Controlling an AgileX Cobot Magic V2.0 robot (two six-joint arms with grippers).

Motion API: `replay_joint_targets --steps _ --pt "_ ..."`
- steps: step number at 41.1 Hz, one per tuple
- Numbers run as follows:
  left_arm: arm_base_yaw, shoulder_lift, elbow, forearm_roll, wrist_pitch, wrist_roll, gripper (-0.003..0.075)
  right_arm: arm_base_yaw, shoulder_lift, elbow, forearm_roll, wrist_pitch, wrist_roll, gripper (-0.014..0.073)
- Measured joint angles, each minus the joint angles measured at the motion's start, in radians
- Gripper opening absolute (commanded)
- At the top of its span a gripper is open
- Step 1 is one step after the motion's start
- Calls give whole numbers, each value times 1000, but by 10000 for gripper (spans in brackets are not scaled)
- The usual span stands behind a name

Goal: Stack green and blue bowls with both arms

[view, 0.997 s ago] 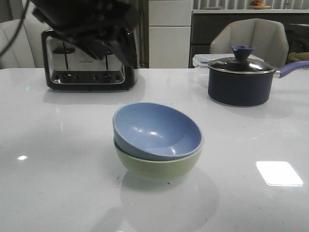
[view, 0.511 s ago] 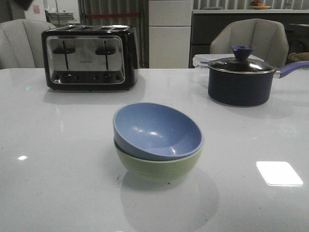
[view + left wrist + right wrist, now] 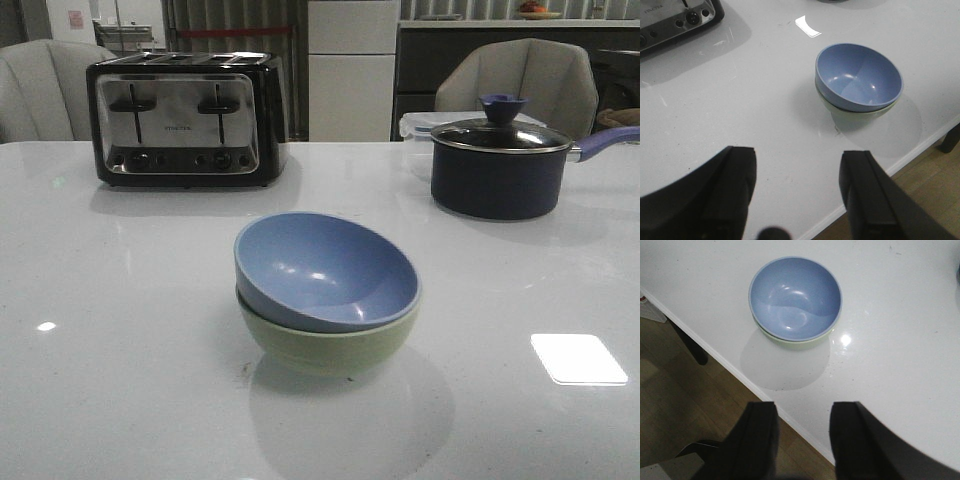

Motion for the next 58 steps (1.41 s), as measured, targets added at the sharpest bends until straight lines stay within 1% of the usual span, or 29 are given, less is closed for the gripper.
replay_joint_targets --steps 3,6,10,11,13,14,15,20,44,47,51,53,58 --pt "0 0 7 0 0 0 431 0 0 0 0 0 0 356" --pt "0 0 8 0 0 0 398 0 0 0 0 0 0 268" --pt "0 0 8 0 0 0 308 0 0 0 0 0 0 111" --pt "0 0 8 0 0 0 295 0 0 0 0 0 0 83" --pt "0 0 8 0 0 0 237 0 0 0 0 0 0 25" --pt "0 0 8 0 0 0 216 0 0 0 0 0 0 19" --pt "0 0 8 0 0 0 189 0 0 0 0 0 0 30" --pt "0 0 8 0 0 0 89 0 0 0 0 0 0 27" --pt "2 -9 10 -2 0 0 93 0 0 0 0 0 0 27" --pt "30 -34 12 -2 -2 0 93 0 0 0 0 0 0 27" --pt "116 -97 30 -6 -18 0 93 0 0 0 0 0 0 27" --pt "159 -131 48 -8 -41 0 93 0 0 0 0 0 0 27" --pt "285 -260 152 -25 -166 0 93 0 0 0 0 0 0 27"
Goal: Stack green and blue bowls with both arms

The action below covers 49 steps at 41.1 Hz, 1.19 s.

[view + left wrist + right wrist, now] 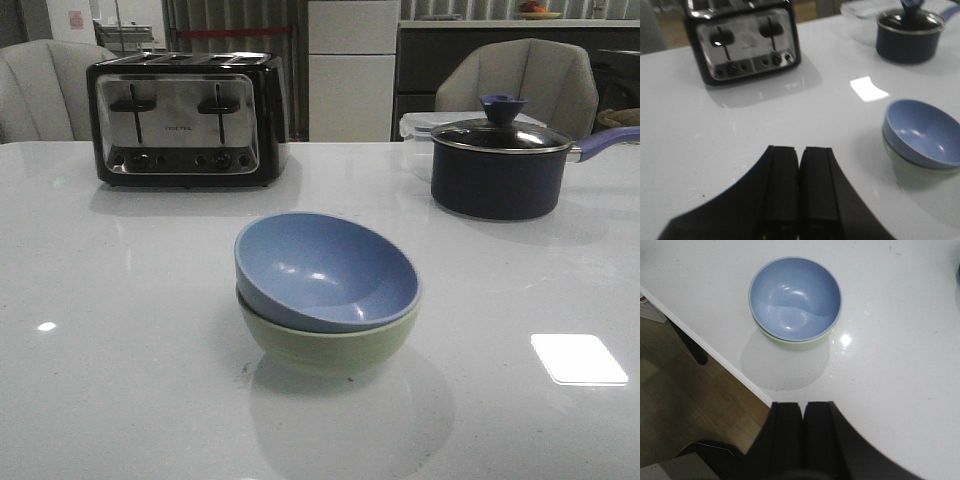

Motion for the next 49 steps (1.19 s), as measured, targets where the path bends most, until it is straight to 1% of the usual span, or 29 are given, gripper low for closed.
replay_joint_targets --steps 5,11,16,21,34,49 --pt "107 -147 142 -17 -136 0 93 0 0 0 0 0 0 27" --pt "200 -288 303 -50 -263 0 93 0 0 0 0 0 0 27" --pt "253 -341 406 -83 -347 0 93 0 0 0 0 0 0 27" --pt "277 -342 479 -94 -412 0 93 0 0 0 0 0 0 27" --pt "279 -342 483 -97 -488 0 93 0 0 0 0 -2 0 27" --pt "279 -342 483 -80 -509 0 93 0 0 0 0 -2 0 27"
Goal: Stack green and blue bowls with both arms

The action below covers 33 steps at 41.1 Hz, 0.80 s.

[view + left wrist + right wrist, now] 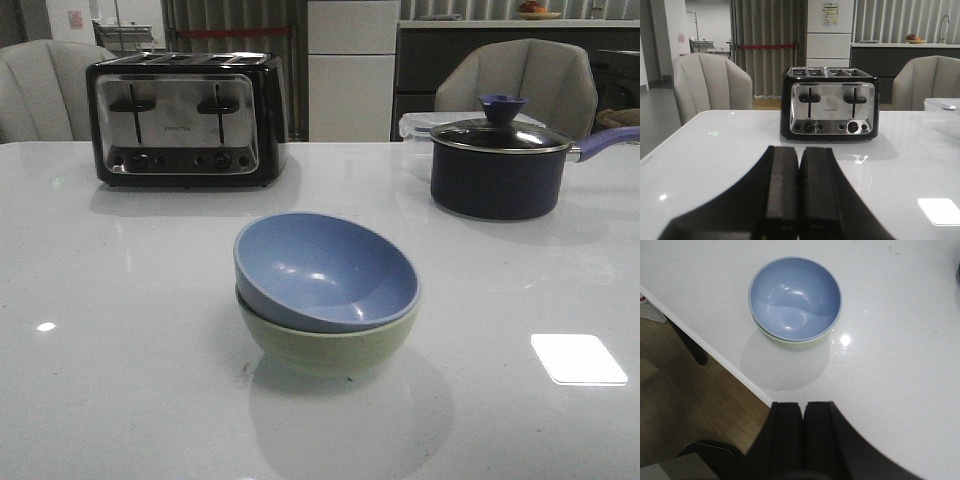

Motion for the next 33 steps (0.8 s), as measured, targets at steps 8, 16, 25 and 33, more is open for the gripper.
replay_joint_targets --steps 8,16,25,33 --pt "-15 0 0 2 0 0 93 0 0 0 0 0 0 27" --pt "-15 0 0 4 0 0 93 0 0 0 0 0 -1 27" --pt "-15 0 0 4 0 0 93 0 0 0 0 0 -1 27" --pt "-15 0 0 4 0 0 93 0 0 0 0 0 -1 27"
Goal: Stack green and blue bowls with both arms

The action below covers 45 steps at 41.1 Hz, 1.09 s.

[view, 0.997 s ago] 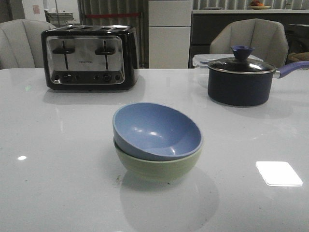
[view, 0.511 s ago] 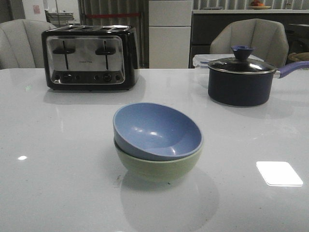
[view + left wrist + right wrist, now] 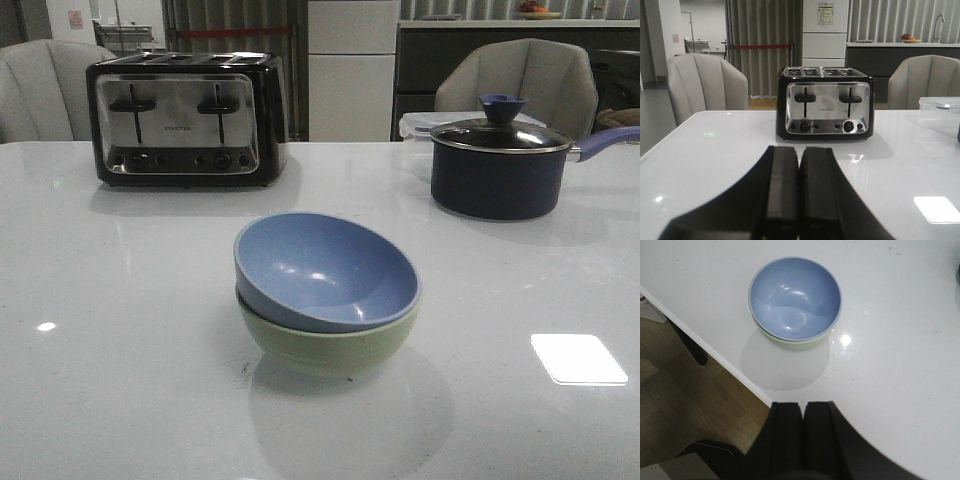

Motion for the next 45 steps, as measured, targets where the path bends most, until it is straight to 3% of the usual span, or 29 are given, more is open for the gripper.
replay_joint_targets --steps 6,17,23,36,45 --pt "0 0 0 0 0 0 93 -27 -28 16 -13 -13 0 27" --pt "0 0 0 0 0 0 93 -347 -250 233 -36 -267 0 27" --pt "0 0 0 0 0 0 93 -449 -388 389 -38 -418 0 27" --pt "0 0 0 0 0 0 93 -466 -601 668 -38 -647 0 27" --pt "0 0 0 0 0 0 93 -466 -605 681 -38 -668 0 27"
